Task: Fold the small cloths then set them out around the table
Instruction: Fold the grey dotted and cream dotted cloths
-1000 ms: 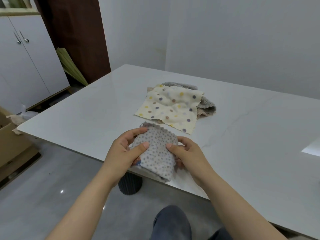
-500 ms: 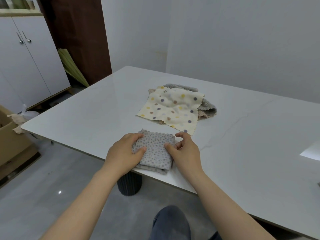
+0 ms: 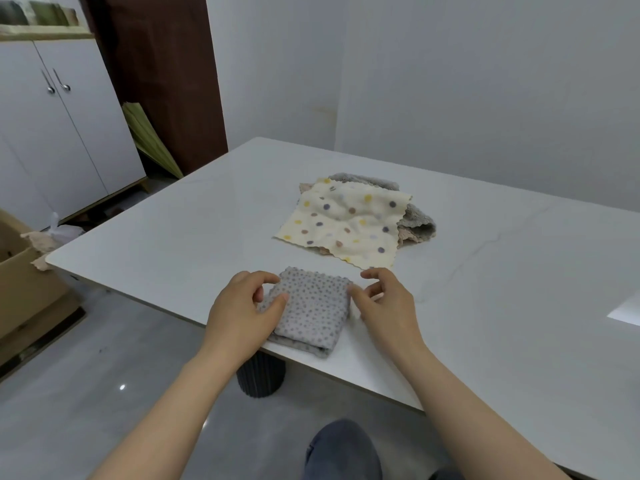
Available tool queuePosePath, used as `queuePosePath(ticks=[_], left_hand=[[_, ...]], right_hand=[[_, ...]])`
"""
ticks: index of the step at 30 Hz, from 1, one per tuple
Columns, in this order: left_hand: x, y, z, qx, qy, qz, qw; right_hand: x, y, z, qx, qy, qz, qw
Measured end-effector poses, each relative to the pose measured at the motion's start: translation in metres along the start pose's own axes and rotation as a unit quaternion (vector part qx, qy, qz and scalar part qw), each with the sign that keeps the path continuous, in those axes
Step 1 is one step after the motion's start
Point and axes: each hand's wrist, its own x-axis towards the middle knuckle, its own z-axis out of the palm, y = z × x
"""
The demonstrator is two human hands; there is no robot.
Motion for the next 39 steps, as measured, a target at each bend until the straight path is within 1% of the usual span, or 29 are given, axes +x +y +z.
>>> queuePosePath(ticks=[2,4,7,10,13,18,19,21,24,28,30,33,37,39], left_hand=[[0.003,0.005,-0.002,-0.008,-0.007,0.014,1.0],[0.009,0.011,-0.003,0.004,-0.009,0.027,1.0],[0.019,0.021,-0.005,0.003,-0.007,0.03,1.0],[0.029,0.031,-0.002,0.012,-0.019,0.047,0.999],[0.043,0.036,0.006,0.027,-0.04,0.064,0.997],[0.073,0.041,0.024,0.07,-0.08,0.1,0.989],[0.078,0.042,0.029,0.084,-0.089,0.109,0.986],[0.088,0.046,0.04,0.116,-0.108,0.128,0.979],[0.1,0.053,0.053,0.144,-0.128,0.142,0.971],[0.112,0.059,0.066,0.182,-0.149,0.149,0.96],[0.116,0.059,0.07,0.187,-0.135,0.146,0.962],[0.119,0.057,0.071,0.161,-0.096,0.123,0.975],[0.12,0.063,0.059,0.123,-0.045,0.114,0.985],[0.118,0.07,0.051,0.088,-0.016,0.127,0.988]], right_hand=[[0.01,0.003,-0.009,-0.062,0.013,-0.026,0.998],[0.024,0.006,-0.017,-0.149,0.012,-0.053,0.987],[0.043,0.01,-0.025,-0.258,-0.01,-0.069,0.964],[0.055,0.012,-0.028,-0.349,-0.036,-0.104,0.931],[0.066,0.009,-0.029,-0.407,-0.035,-0.139,0.902],[0.082,0.008,-0.027,-0.437,-0.055,-0.149,0.885],[0.084,0.008,-0.027,-0.44,-0.057,-0.151,0.883],[0.088,0.008,-0.029,-0.425,-0.06,-0.149,0.891],[0.093,0.01,-0.034,-0.367,-0.052,-0.142,0.918],[0.091,0.007,-0.041,-0.271,-0.042,-0.166,0.947],[0.089,0.001,-0.046,-0.223,-0.034,-0.173,0.959],[0.086,-0.009,-0.053,-0.173,-0.021,-0.178,0.969],[0.086,-0.024,-0.065,-0.143,0.022,-0.178,0.973],[0.086,-0.03,-0.071,-0.134,0.037,-0.182,0.973]])
